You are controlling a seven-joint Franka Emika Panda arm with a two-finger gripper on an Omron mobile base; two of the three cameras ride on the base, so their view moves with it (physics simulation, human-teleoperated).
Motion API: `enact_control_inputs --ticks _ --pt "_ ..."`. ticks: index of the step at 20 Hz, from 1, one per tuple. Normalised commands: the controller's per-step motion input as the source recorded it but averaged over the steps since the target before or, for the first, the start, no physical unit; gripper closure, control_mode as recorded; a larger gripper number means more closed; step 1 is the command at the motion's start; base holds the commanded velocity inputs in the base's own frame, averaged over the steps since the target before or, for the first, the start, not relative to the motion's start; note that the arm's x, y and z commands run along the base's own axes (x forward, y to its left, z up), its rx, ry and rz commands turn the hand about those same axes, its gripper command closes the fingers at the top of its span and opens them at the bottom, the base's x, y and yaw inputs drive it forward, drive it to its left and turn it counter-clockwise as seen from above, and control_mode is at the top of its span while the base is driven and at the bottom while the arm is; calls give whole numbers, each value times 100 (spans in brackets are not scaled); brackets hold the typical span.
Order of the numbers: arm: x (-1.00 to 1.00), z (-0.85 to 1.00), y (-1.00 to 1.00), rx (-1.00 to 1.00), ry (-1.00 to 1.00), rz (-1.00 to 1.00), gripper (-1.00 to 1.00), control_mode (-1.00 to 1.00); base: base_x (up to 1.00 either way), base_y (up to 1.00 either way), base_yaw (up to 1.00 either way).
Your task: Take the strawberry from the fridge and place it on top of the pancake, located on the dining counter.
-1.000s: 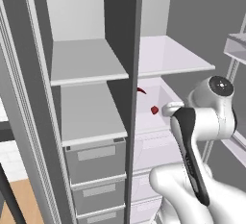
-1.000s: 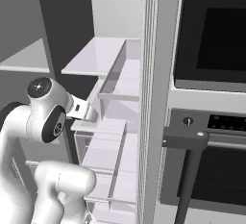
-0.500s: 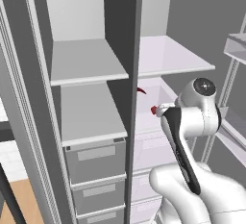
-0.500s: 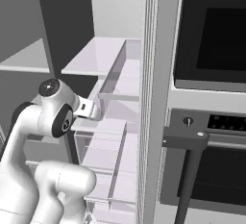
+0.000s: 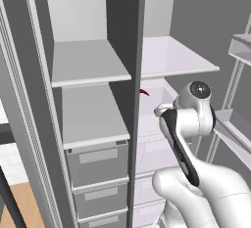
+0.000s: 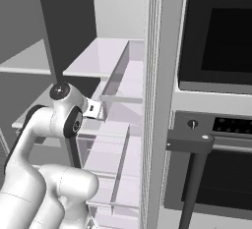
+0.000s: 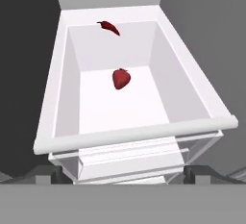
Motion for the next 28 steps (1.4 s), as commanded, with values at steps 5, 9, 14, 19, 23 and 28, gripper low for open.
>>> enact_control_inputs --ticks 5,9,14,19,23,28 --pt "32 -17 -9 0 0 0 -100 -100 0 0 0" --pt "29 -14 -6 0 0 0 -100 -100 0 0 0" --pt "32 -12 -2 0 0 0 -100 -100 0 0 0" --pt "25 -17 -3 0 0 0 -100 -100 0 0 0" --pt "21 -22 -1 0 0 0 -100 -100 0 0 0" --pt "33 -22 -4 0 0 1 -100 -100 0 0 0"
